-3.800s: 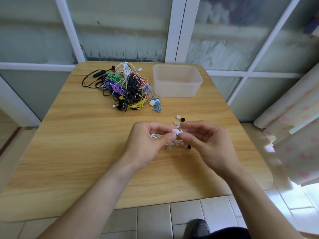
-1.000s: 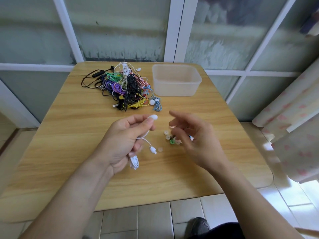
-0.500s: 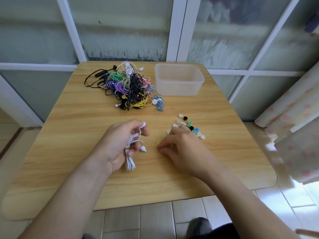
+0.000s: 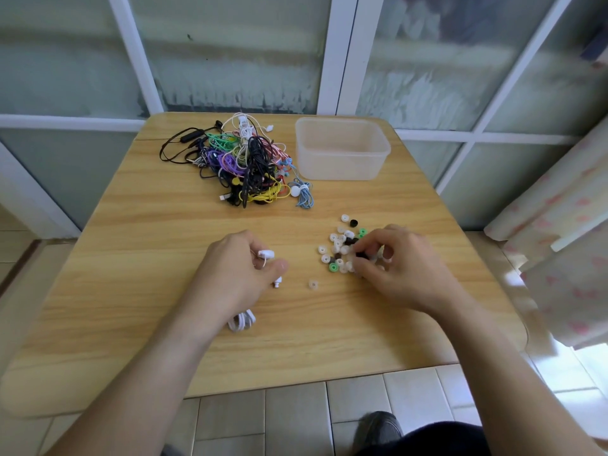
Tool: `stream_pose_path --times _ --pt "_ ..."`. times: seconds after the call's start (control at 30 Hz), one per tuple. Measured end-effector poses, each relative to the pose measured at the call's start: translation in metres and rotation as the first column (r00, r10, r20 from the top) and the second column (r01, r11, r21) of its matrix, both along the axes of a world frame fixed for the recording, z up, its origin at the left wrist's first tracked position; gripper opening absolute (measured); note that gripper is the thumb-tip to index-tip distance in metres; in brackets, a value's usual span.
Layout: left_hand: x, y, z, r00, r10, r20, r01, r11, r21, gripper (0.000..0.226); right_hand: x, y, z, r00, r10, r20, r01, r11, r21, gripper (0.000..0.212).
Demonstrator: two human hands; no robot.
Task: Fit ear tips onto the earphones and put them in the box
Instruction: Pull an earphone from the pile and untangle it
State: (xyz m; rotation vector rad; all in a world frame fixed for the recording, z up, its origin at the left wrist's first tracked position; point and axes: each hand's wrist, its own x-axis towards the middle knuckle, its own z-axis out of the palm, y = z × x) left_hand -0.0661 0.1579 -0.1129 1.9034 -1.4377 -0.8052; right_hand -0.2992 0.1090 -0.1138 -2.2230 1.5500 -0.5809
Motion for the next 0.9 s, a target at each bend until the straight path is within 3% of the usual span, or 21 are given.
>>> stream_pose_path --times 0.27,0.57,0.73,0.9 --pt "0.007 -0.003 -0.002 0.955 -0.02 -0.295 0.054 0.993 0.107 0.015 0.017 -0.011 -0.008 0.999 -0.041 0.011 0.042 0.998 -0.044 0.009" --pt "-0.001 0.001 0.014 0.731 -0.01 -0.683 0.091 0.992 0.082 0.028 0.028 -0.016 -0.007 1.0 0.018 -0.012 -0.019 0.996 -0.082 0.01" --pt "-0.007 0.0 0.018 0.601 0.038 -0.798 0.066 0.993 0.097 0.029 0.031 -0.019 -0.01 1.0 0.017 -0.018 -0.019 0.996 -0.09 0.009" --pt "-0.013 -0.001 0.018 0.558 0.082 -0.826 0.022 0.993 0.113 0.029 0.032 -0.019 -0.014 0.998 -0.004 0.058 0.009 0.996 -0.086 0.01"
